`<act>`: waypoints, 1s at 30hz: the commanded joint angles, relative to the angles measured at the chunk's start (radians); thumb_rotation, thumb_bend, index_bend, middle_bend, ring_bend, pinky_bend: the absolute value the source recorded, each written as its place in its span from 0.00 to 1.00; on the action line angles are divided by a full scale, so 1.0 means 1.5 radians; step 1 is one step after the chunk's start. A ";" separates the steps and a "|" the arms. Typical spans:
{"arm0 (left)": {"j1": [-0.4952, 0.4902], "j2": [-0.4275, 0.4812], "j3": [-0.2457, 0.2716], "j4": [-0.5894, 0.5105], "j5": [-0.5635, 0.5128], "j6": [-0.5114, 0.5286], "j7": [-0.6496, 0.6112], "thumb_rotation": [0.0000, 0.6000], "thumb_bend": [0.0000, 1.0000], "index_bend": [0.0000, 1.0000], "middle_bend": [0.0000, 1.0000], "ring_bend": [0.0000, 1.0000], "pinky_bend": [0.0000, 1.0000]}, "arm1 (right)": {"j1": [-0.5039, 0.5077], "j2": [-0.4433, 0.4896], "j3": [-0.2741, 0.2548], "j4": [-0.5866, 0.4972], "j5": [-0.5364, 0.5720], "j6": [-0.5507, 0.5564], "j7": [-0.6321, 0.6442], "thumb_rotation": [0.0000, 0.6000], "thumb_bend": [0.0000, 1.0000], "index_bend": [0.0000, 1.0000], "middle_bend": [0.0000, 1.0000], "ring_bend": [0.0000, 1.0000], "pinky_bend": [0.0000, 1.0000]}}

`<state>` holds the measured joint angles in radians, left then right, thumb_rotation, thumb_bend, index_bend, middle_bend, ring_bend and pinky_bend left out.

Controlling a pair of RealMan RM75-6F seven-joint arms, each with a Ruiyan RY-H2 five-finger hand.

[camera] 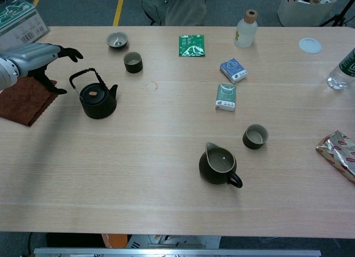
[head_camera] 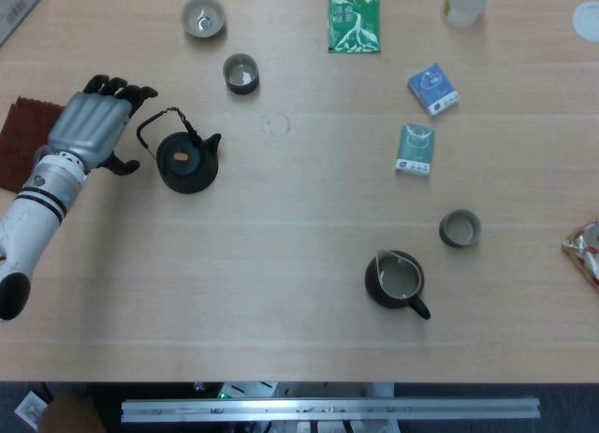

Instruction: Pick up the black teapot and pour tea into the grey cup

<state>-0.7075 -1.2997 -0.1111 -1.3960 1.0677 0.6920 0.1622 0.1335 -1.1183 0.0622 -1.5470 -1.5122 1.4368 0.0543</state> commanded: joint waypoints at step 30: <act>-0.055 -0.021 0.004 -0.041 -0.132 -0.019 0.001 0.59 0.20 0.24 0.35 0.20 0.07 | -0.004 -0.008 0.000 0.030 0.001 -0.001 0.033 1.00 0.35 0.32 0.32 0.21 0.22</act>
<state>-0.8009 -1.3479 -0.1008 -1.4342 0.8491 0.6520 0.1822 0.1279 -1.1301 0.0618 -1.5022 -1.5101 1.4359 0.1036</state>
